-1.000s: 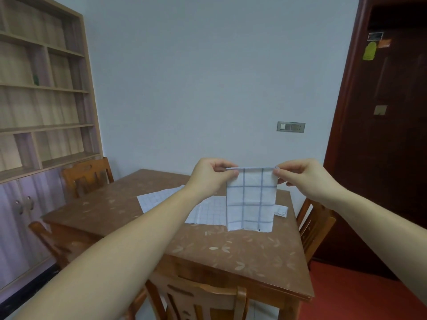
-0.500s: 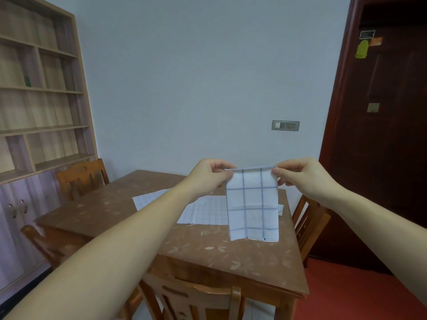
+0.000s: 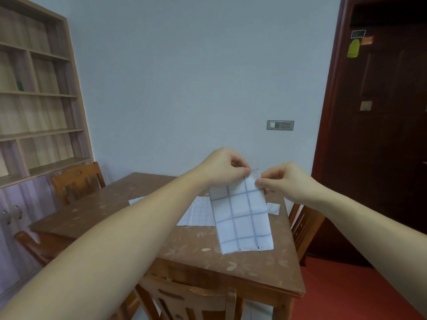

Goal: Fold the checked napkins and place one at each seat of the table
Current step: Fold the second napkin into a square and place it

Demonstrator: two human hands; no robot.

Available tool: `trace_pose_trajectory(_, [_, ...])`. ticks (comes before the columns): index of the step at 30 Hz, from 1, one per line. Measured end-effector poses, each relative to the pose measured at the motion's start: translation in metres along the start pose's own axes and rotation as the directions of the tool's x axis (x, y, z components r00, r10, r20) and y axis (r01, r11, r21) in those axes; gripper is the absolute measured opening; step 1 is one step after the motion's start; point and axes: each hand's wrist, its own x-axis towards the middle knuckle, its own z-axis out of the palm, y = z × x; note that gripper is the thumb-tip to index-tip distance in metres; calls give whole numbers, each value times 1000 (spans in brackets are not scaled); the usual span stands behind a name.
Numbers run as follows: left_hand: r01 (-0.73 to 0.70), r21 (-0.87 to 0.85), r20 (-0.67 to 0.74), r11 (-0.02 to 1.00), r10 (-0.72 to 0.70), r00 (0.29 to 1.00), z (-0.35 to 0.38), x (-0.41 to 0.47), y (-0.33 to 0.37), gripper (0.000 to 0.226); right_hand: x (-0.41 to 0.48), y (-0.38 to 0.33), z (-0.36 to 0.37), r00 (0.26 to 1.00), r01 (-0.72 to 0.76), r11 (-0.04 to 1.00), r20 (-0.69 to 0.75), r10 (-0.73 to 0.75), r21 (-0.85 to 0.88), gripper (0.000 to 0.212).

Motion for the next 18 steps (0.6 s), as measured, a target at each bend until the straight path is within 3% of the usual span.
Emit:
trace_pose_trajectory(8, [-67,24,-47,997,68,997,3,6,12,8,-1,-2,3,1000,24,999,-1,-24,38,34])
trace_pose_trajectory(18, [-74,46,-131,996,80,988,-17,15,8,6,-20,48,32,970,-64,964,211,120,-256,24])
